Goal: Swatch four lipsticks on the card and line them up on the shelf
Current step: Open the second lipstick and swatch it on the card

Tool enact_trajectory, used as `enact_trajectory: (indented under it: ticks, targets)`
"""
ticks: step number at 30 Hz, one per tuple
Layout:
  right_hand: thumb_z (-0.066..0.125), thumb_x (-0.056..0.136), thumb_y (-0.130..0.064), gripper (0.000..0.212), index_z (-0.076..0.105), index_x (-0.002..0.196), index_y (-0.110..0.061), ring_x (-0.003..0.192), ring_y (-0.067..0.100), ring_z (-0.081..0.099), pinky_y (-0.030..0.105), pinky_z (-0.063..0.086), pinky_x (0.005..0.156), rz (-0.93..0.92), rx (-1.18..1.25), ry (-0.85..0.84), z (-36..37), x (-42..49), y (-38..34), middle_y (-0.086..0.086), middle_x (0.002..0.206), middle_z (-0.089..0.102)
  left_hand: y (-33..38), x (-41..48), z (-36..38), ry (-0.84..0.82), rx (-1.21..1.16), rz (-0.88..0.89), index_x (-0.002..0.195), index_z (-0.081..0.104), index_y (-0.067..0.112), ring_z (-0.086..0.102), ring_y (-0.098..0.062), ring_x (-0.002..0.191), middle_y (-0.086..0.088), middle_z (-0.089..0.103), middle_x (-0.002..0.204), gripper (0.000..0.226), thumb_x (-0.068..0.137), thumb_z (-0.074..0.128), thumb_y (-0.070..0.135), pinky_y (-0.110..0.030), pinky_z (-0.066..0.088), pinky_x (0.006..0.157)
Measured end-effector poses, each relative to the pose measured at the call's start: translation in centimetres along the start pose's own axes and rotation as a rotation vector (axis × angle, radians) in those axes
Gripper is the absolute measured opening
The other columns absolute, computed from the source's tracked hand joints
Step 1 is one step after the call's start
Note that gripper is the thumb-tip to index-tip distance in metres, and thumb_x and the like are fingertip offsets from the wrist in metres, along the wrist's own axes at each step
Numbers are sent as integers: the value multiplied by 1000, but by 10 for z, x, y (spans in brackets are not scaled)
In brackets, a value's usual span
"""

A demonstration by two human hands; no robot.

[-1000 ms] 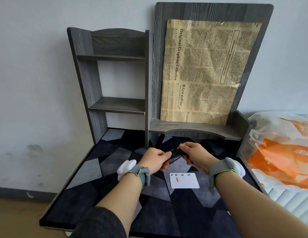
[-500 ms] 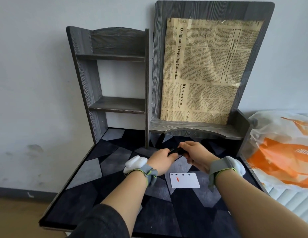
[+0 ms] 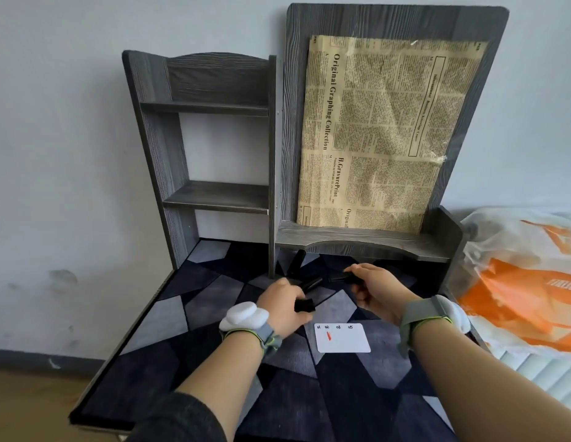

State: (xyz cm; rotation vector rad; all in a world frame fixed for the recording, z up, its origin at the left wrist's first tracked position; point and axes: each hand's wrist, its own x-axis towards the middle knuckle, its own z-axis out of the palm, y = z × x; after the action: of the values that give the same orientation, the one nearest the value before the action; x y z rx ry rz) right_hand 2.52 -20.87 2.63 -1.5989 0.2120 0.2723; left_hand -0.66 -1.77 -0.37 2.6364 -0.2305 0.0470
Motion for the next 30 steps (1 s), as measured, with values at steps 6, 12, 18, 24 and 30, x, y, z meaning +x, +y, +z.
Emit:
enact_trajectory:
  ticks: [6,12,18,24,30]
  targets:
    - [47,99,-24,19,51,85,-12,47,15,35,22,33,42,20,20,42,-4,1,3,8,59,46,-3,-2,1,67,61,46,94,56,23,59,-21,91,5,62,96,38,68,78,39,-36,50,77]
    - [48,98,-24,17,52,88,-11,50,16,38,24,36,45,32,0,21,-7,1,3,9,62,49,-6,-3,5,73,83,44,98,61,24,55,-19,100,4,57,102,42,66,78,45,-32,47,79]
    - [47,99,-22,19,51,85,-10,51,16,36,22,34,45,35,7,12,-6,-4,4,10,62,48,-8,-3,3,59,61,52,104,62,27,53,-17,103,5,55,103,51,62,80,50,-32,47,81]
    - [49,98,-23,19,53,83,-11,49,17,38,24,33,47,44,-11,13,-7,-5,6,9,60,50,-4,-4,0,112,57,91,111,62,28,47,-13,107,7,53,107,58,61,79,54,-30,46,84]
    - [51,97,-21,21,53,80,-8,51,17,40,26,34,53,45,-11,-74,-4,-11,3,10,60,51,17,0,-3,225,-188,58,105,66,30,50,-7,98,13,58,97,48,69,69,61,-22,41,79]
